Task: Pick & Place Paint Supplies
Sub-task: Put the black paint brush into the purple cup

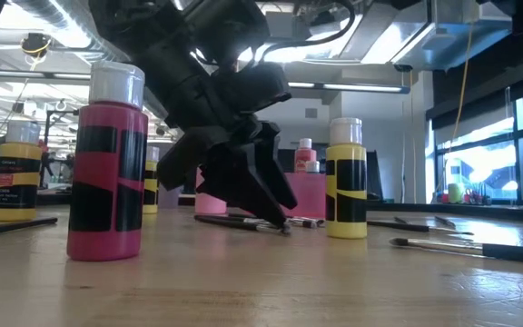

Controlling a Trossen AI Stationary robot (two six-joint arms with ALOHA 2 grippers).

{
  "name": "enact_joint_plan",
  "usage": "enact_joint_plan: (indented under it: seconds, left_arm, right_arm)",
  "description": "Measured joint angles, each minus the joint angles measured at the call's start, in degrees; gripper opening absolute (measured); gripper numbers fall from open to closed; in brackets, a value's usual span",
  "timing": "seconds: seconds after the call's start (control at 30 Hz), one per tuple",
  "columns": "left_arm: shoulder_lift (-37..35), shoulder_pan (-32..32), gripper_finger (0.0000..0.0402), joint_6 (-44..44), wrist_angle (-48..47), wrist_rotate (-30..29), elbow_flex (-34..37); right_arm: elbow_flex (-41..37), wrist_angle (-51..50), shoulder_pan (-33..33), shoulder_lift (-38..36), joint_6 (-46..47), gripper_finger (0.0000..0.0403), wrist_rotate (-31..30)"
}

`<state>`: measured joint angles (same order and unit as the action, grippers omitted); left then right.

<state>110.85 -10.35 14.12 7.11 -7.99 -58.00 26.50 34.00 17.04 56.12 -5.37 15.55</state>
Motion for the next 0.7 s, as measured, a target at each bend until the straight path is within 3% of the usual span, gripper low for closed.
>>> enact_joint_plan:
  seconds: [0.7]
  left_arm:
    - [0.1,0.0,0.0228,-0.4,0.0,-0.5,0.0]
  right_arm:
    - [0.0,-0.4,0.0,0.0,0.0,0.0197,0.2]
